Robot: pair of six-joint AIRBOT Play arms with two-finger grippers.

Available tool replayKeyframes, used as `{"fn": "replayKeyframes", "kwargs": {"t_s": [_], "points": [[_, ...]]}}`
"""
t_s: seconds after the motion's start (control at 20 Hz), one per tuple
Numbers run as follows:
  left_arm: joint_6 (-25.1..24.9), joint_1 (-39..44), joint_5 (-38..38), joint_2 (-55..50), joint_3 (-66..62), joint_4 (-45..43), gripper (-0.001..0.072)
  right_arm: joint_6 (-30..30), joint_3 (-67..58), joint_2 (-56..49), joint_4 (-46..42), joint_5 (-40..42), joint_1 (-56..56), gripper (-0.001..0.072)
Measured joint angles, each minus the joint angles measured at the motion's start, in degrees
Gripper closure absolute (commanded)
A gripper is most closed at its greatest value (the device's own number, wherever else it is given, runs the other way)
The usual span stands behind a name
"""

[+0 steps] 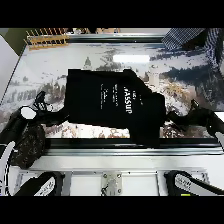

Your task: Fold the clothes and pants, and hang the long-sleeved shirts on hangers.

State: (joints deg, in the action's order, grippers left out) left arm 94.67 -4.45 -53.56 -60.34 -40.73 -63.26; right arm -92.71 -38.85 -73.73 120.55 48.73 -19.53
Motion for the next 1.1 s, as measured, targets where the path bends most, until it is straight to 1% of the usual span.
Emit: {"fn": "replayKeyframes", "kwargs": {"t_s": [0.05,0.1,0.15,0.2,0.25,0.3,0.35,0.4,0.55,0.7,0.9,1.0,1.1], "points": [[0.0,0.0,0.0,0.0,0.0,0.0,0.0696,-0.4,0.0,-0.9,0.7,-1.1,1.6,0.0051],[0.0,0.0,-0.1,0.0,0.0,0.0,0.0696,-0.4,0.0,-1.6,1.1,-2.4,3.1,0.0172],[0.0,0.0,0.0,0.0,0.0,-0.1,0.0696,-0.6,0.0,-2.1,1.3,-3.6,4.9,0.0317],[0.0,0.0,0.0,0.0,0.0,-0.1,0.0696,-0.6,0.0,-2.6,1.3,-4.4,6.6,0.0415],[0.0,0.0,0.0,0.0,0.0,-0.2,0.0696,-0.6,-0.1,-2.9,1.4,-5.1,8.1,0.0425],[0.0,0.0,0.0,0.0,0.0,-0.2,0.0696,-0.6,-0.4,-3.1,1.4,-5.7,9.5,0.0475],[0.0,0.0,0.0,0.0,0.0,-0.2,0.0696,-0.7,-0.8,-3.2,1.4,-6.2,10.5,0.0659],[0.0,0.0,0.0,0.0,0.0,-0.2,0.0696,-0.9,-1.3,-3.3,1.3,-6.5,11.3,0.0695],[0.2,-0.3,-0.2,0.9,-0.9,-0.2,0.0696,-3.0,-5.2,-1.7,-0.5,-4.7,12.4,0.0696],[0.2,-1.0,-1.5,5.0,-6.6,-0.2,0.0696,-3.9,-13.9,4.3,-5.4,0.0,12.5,0.0696],[0.2,-0.9,-4.3,14.3,-22.3,0.8,0.0696,-4.4,-31.4,17.6,-9.7,4.4,12.5,0.0696],[0.2,0.1,-4.1,19.4,-30.8,1.3,0.0696,-4.3,-39.6,24.5,-10.7,4.9,12.5,0.0695],[0.1,1.3,-2.3,24.2,-37.9,1.6,0.0696,-3.0,-46.3,30.9,-11.1,4.6,12.5,0.0696]]}}
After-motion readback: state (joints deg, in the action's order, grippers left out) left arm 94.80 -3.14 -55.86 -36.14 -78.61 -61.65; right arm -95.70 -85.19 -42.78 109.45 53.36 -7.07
